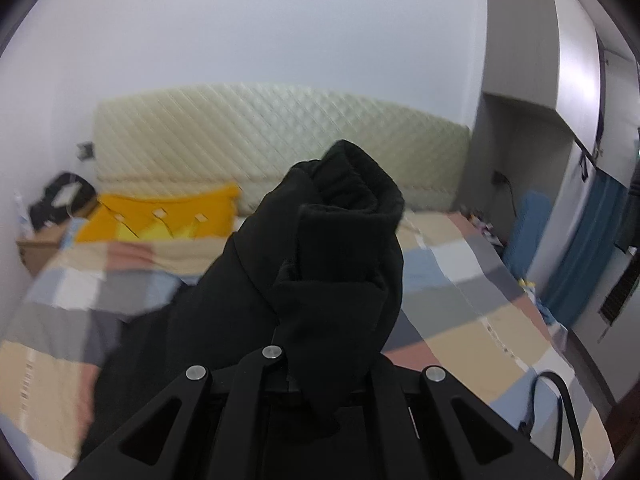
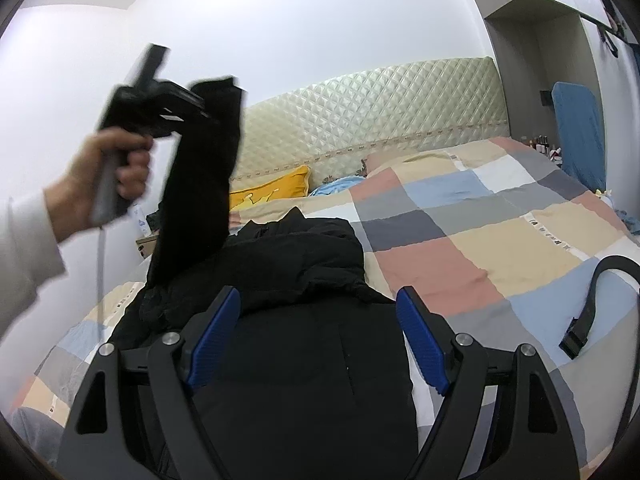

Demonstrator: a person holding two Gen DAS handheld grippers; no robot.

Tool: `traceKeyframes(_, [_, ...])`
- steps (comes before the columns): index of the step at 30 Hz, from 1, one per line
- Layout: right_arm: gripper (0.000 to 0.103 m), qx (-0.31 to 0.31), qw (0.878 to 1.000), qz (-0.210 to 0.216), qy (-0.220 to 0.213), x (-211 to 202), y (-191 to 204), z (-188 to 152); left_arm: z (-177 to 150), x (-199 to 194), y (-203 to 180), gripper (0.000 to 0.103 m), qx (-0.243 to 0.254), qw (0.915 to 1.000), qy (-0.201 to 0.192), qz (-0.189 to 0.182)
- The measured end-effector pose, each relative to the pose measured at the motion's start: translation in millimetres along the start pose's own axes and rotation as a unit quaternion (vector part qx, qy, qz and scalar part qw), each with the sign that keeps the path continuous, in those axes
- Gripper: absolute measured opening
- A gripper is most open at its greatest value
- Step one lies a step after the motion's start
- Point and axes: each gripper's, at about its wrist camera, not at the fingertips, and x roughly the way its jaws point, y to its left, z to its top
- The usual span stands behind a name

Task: Fold large clothes
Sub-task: 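Carry the held sleeve with the left tool over the jacket body, then lay the sleeve onto the jacket body and open the left tool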

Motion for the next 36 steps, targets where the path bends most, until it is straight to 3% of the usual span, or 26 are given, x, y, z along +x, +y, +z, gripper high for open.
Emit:
traceKeyframes(11, [0.08,0.001,1.0,0.004,0.013,15,-11,-1,-104,113,-40,0.004,-0.011,0.9985,0.049,-0.021])
traceKeyframes(18, [0.08,0.048,0.999,0.002,0.012,22,-33,-5,-158,173,-45,0.004,0.009,0.9967,0.08,0.012])
traceKeyframes(21, [0.08,0.056,0.998,0.003,0.017,29,-37,-5,-180,188,-41,0.004,-0.004,0.9957,0.092,0.008])
traceKeyframes(27, [0.081,0.047,0.999,-0.001,0.026,37,-33,-5,-186,187,-48,0.004,0.009,0.9957,0.09,0.018])
traceKeyframes(32, [0.081,0.05,0.999,-0.004,0.021,30,-34,-5,-176,162,-58,0.006,0.028,0.9965,0.055,0.057])
traceKeyframes(36, [0.081,0.05,0.999,-0.007,0.016,25,-36,-5,-168,148,-67,0.008,0.031,0.9949,0.064,0.071])
